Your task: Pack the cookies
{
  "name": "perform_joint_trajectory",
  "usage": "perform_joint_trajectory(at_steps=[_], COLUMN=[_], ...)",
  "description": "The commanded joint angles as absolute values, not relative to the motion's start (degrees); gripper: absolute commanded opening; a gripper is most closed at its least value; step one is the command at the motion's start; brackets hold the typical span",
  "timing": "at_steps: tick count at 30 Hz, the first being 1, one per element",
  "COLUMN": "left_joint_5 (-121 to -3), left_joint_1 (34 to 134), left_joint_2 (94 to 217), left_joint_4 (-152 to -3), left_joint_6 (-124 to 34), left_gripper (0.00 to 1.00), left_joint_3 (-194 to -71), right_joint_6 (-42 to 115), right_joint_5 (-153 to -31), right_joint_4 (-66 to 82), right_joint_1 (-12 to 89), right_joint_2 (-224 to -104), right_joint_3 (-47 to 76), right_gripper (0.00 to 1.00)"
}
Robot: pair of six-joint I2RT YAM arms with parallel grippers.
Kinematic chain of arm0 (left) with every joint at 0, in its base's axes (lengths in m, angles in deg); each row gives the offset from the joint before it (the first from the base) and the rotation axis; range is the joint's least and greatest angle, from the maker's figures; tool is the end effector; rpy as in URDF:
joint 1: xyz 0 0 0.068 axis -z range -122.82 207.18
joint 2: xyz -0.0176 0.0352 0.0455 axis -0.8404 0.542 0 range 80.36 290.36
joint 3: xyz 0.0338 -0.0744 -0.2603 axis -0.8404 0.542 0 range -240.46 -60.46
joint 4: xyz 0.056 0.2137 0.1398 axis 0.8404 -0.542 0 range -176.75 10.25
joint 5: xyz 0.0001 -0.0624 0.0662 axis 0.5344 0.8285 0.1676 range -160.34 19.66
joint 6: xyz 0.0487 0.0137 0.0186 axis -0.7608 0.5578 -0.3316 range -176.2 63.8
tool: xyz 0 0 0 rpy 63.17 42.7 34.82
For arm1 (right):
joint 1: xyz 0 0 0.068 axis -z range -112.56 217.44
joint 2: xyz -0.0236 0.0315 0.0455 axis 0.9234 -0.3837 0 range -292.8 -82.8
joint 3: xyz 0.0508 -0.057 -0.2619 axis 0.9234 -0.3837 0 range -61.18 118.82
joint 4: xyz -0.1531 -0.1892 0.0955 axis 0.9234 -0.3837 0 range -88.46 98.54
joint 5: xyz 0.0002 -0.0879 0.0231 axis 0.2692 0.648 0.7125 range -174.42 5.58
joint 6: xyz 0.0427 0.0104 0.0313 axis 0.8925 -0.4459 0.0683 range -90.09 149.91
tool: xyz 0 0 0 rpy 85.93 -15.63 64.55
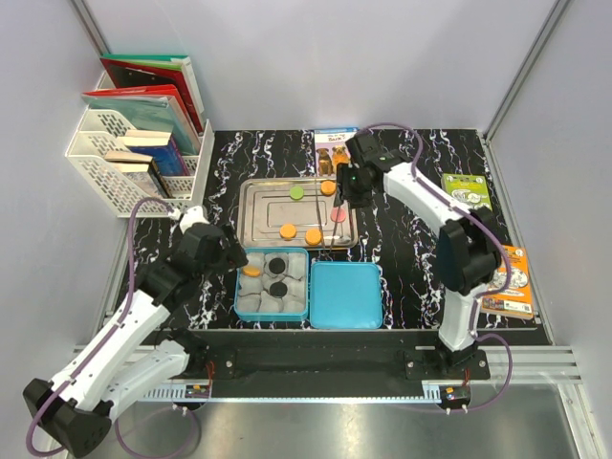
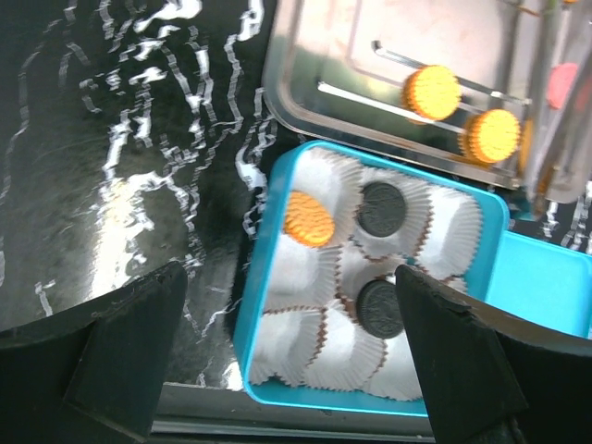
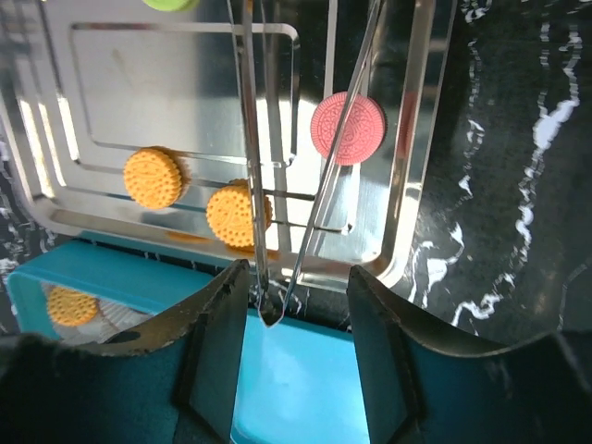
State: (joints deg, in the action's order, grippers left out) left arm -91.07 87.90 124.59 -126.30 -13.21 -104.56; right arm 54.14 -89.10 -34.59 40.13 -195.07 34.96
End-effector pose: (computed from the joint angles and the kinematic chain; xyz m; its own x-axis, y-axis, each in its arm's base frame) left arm 0.1351 -0.0656 0.2791 -0.6410 -0.3609 -0.6774 -0.2297 0.9323 -0.2793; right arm 0.3790 0.1989 0.2533 -0.8993 -0.0038 -0.4373 -0.1372 0.9519 0.2739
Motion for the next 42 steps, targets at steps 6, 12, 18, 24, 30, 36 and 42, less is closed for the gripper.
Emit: perform_joint_trajectory(at_steps=[6, 12, 18, 24, 30, 36, 42], left_joint_5=[-86.51, -90.21, -89.24, -94.24, -95.22, -98.02, -95.31], left_joint_1=[93.29, 98.40, 99.45, 103.32, 103.67, 103.76, 103.76], left_joint_2=[146.50, 171.74, 186.78, 196.98, 200.94, 201.47, 203.93], left_joint_4=[-112.36, -114.91, -114.64, -114.64, -113.94, -113.50, -112.19], left_joint_6=[-23.31, -30.09, -31.23, -31.15, -25.88, -22.27, -20.96], left_gripper=[0.99, 0.99, 0.99, 0.99, 0.99, 0.99, 0.99], left_joint_3=[-127.11, -147.96, -159.14, -162.94, -162.85, -160.84, -160.39], right_joint_6=[57.07, 57.16, 56.89, 58.65, 58.48, 58.30, 58.65], right_joint_5=[-84.60, -75.47, -72.82, -74.48, -75.98, -76.68, -77.38], right_joint_4=[-22.84, -19.67, -19.67, -17.30, -16.77, -16.51, -16.24], right_joint_1=[40.10, 39.84, 39.93, 39.93, 39.84, 39.93, 39.93], right_joint_2=[-170.64, -157.19, -149.26, -145.21, -146.17, -147.14, -147.05], right_joint_3=[23.56, 13.18, 6.24, 1.22, -0.27, -0.98, -1.33], right_gripper=[0.62, 0.89, 1.00, 1.00, 1.00, 1.00, 1.00])
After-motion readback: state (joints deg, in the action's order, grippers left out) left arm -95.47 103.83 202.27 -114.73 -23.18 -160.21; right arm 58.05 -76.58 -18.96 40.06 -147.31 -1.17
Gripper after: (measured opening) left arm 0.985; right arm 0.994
